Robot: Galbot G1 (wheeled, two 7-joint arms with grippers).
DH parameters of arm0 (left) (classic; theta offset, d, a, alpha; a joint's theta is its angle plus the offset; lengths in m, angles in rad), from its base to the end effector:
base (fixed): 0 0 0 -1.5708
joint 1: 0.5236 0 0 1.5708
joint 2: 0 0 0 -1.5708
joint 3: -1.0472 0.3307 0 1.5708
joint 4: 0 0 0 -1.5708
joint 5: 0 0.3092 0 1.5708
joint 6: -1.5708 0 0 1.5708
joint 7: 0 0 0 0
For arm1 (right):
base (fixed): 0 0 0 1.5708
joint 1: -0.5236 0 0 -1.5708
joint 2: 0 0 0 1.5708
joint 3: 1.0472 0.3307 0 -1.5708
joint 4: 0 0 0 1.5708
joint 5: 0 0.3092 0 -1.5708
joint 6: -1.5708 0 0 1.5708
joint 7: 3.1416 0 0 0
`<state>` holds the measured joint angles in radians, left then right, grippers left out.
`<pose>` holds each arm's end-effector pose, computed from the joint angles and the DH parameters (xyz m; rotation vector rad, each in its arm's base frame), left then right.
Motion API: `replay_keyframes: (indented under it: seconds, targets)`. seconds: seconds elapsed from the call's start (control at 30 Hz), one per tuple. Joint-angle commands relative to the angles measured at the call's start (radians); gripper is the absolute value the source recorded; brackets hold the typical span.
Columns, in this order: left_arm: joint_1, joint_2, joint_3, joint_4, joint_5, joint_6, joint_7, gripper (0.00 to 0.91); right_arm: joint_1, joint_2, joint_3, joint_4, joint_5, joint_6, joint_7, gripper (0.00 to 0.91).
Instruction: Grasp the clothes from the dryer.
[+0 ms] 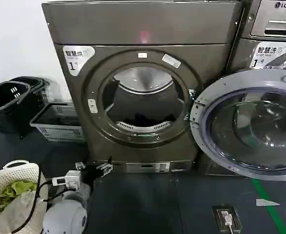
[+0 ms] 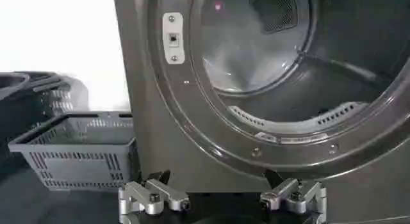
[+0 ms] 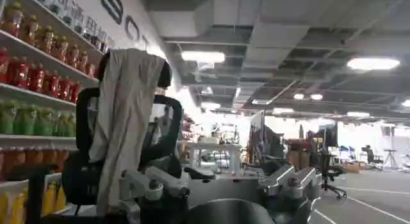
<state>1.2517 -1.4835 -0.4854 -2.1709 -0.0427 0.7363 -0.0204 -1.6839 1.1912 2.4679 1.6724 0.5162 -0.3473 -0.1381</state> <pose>0.2179 0.0039 -0.2049 -0.0623 -2.7966 -0.0758 -0.1925 -0.3769 -0.0715 2.0378 2.1951 -0.3428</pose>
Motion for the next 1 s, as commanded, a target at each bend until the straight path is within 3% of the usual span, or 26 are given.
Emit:
replay_keyframes:
  seconds: [0.03, 0.47, 1.0]
  targets:
    - [0.002, 0.001, 0.001, 0.002, 0.005, 0.049, 0.004, 0.907, -0.004, -0.001, -0.014, -0.011, 0.042, 0.077, 0.020, 0.907]
    - [0.004, -0.002, 0.002, 0.012, 0.006, 0.049, 0.003, 0.907, -0.012, -0.010, -0.021, -0.028, 0.054, 0.065, 0.071, 0.907]
    - [0.010, -0.004, 0.002, 0.017, 0.002, 0.049, 0.001, 0.907, -0.018, -0.020, -0.013, -0.041, 0.056, 0.054, 0.083, 0.907]
